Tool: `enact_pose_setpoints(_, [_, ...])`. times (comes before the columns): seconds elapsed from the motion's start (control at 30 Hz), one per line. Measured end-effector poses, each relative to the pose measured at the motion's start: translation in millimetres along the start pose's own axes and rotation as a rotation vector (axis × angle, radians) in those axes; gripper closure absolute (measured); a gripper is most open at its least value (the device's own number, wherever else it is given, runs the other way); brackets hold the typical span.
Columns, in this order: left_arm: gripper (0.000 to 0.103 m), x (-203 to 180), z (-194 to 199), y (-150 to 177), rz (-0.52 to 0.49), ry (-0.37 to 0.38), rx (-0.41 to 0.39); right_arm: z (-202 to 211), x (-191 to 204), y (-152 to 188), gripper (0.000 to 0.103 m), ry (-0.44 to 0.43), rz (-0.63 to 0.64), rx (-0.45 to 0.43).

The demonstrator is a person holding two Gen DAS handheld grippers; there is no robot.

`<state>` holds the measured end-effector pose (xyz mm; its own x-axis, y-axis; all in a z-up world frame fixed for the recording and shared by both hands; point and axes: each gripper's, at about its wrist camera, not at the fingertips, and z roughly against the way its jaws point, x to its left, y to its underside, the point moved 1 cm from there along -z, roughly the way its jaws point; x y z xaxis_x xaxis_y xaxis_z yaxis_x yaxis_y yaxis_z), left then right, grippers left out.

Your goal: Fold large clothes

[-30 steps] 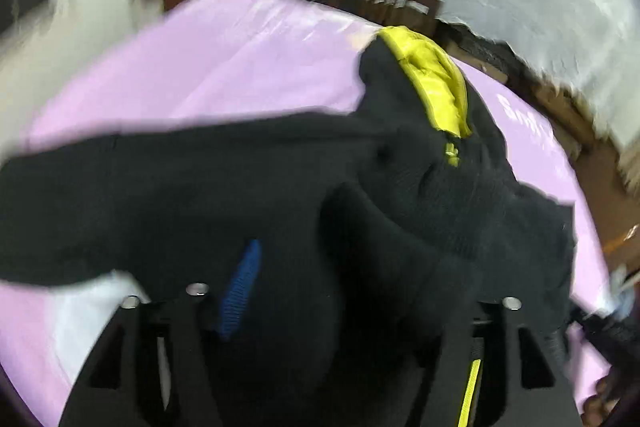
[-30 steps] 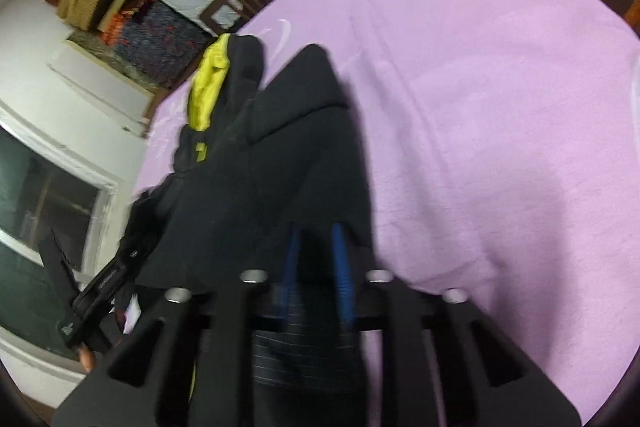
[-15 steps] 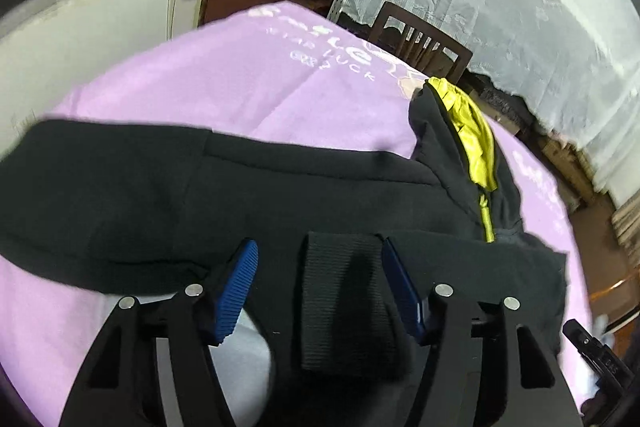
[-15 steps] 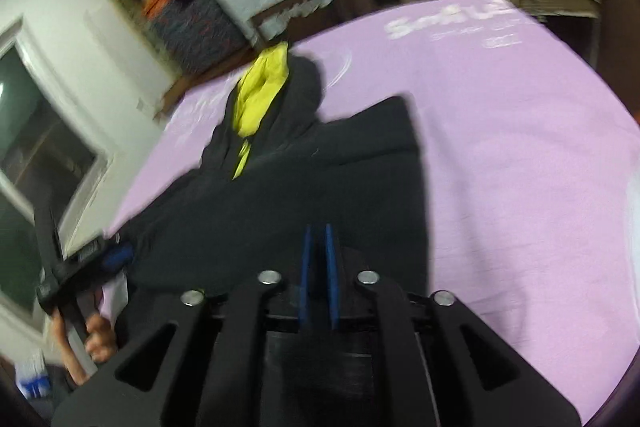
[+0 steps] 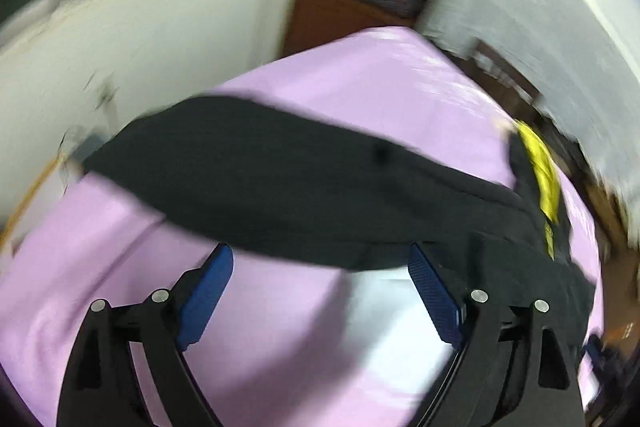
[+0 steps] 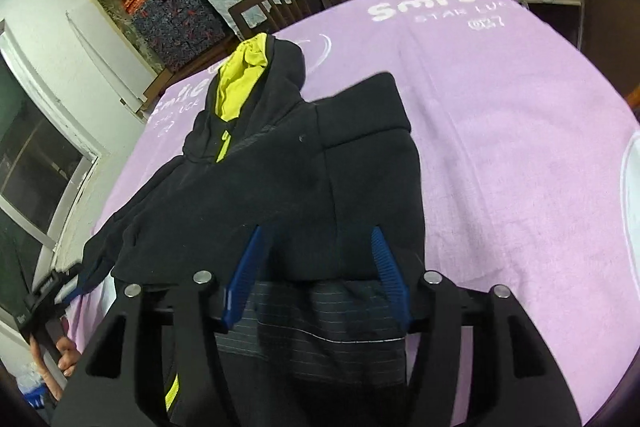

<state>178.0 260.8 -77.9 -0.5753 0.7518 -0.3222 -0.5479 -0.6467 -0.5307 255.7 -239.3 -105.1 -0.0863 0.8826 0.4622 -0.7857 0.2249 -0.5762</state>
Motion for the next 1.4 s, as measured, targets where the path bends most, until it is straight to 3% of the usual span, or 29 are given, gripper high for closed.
enact_pose_setpoints(0.07, [0.014,30,7,-5,0.104,0.049,-0.026,-2,-3,-1,0.047,-0.013,-0.027,0.003])
enact_pose_setpoints(0.1, [0.014,40,13,-6,0.165,0.015,-0.034,-3,-5,-2,0.046,-0.021,-0.041,0.003])
enact_pose_setpoints(0.17, [0.014,51,19,-8,0.232,0.038,-0.045,0,-10,-2,0.043,-0.043,-0.077,-0.002])
enact_pose_setpoints(0.4, [0.011,49,14,-26,0.311,-0.044,-0.117,1,-19,-1,0.041,-0.088,-0.141,0.003])
enact_pose_setpoints(0.53, [0.011,59,12,-30,0.435,-0.026,-0.163,2,-22,-2,0.039,-0.105,-0.165,0.004])
enact_pose_setpoints(0.7, [0.044,70,19,-27,0.473,-0.041,-0.157,1,-29,-4,0.039,-0.149,-0.218,0.011])
enact_pose_setpoints(0.73, [0.062,71,19,-27,0.460,-0.049,-0.151,1,-31,-4,0.039,-0.160,-0.232,0.013])
enact_pose_setpoints(0.77, [0.070,72,19,-28,0.441,-0.062,-0.145,1,-32,-4,0.039,-0.166,-0.240,0.013])
enact_pose_setpoints(0.87, [0.077,75,16,-30,0.422,-0.056,-0.116,2,-33,-4,0.039,-0.174,-0.248,0.016])
enact_pose_setpoints(1.03, [0.079,83,24,-26,0.445,0.022,-0.070,2,-33,-5,0.039,-0.177,-0.249,0.019])
enact_pose_setpoints(1.13, [0.078,80,33,-28,0.404,0.028,-0.101,2,-32,-5,0.037,-0.180,-0.252,0.020])
enact_pose_setpoints(1.23, [0.072,75,31,-32,0.354,0.010,-0.123,2,-31,-4,0.035,-0.174,-0.238,0.022])
enact_pose_setpoints(1.4, [0.064,77,21,-20,0.373,0.072,-0.049,1,-29,-3,0.033,-0.168,-0.226,0.024])
